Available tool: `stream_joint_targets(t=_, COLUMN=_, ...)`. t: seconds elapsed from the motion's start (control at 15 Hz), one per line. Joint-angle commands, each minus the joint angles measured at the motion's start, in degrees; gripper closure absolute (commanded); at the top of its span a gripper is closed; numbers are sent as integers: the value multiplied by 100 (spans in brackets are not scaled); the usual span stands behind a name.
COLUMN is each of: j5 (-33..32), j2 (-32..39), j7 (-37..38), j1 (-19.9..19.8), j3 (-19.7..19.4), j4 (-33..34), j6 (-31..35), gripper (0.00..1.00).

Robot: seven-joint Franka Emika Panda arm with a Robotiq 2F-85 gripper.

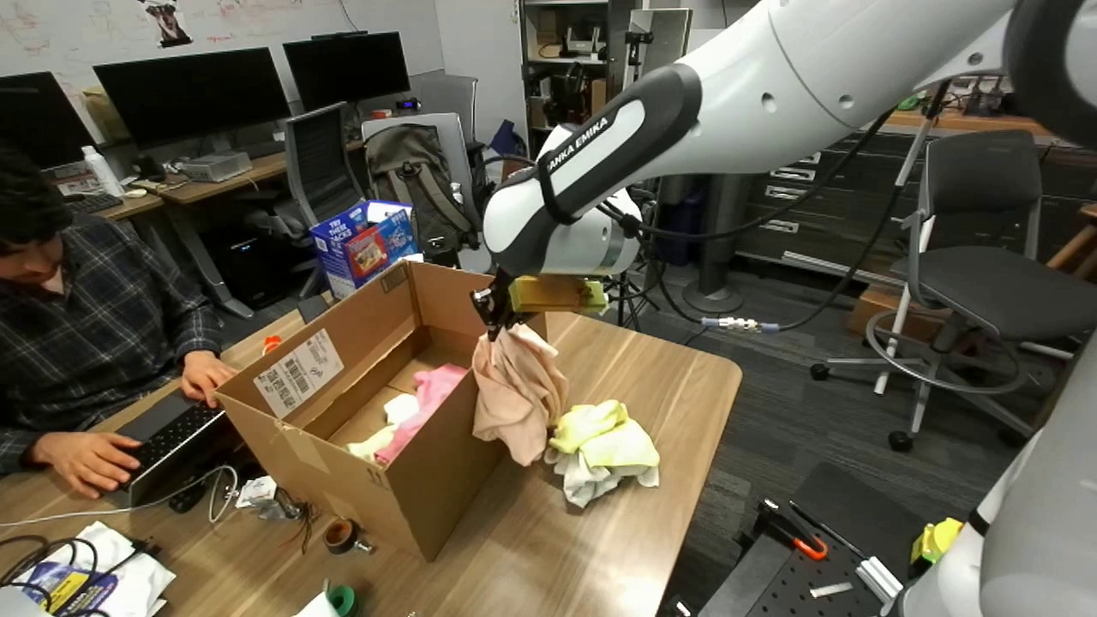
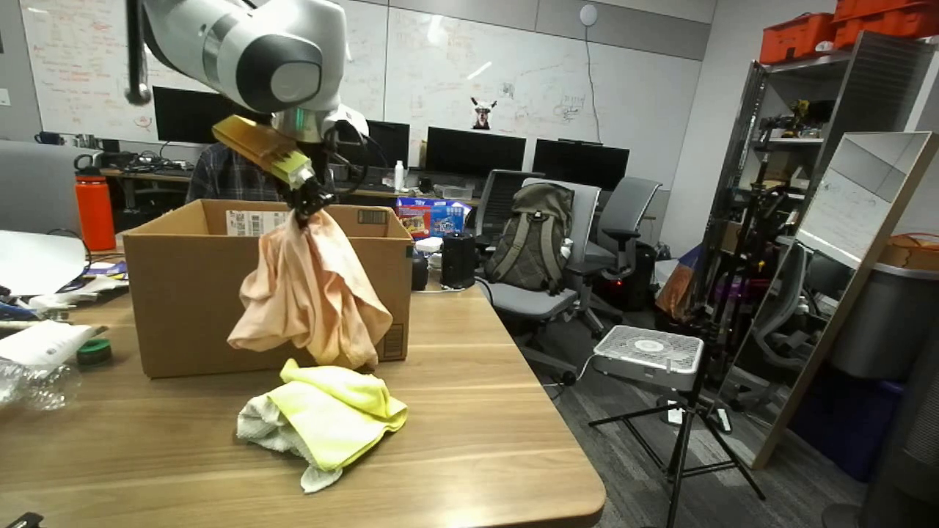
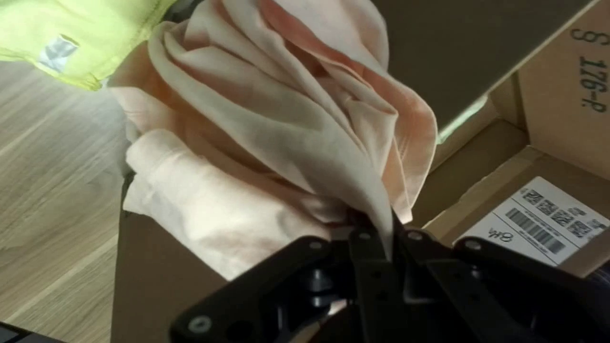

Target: Put the shirts and towels in the box

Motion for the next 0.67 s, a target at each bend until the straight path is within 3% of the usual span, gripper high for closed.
stream_joint_targets(t=0.0, j5=689, j2=-844, j7=-305, j1=131, j3=117, j4=-371, j6=-247, gripper=99)
stream_joint_targets(t=0.27, j5=1032, j2=-1477, j7=-459, j1=529, j3=124, j4=-566, j6=-560, gripper=99)
stream_joint_targets(t=0.6, j5=737, j2=-1868, j7=14, j1=1062, j3=266, j4=-418, j6=-1366, gripper=99)
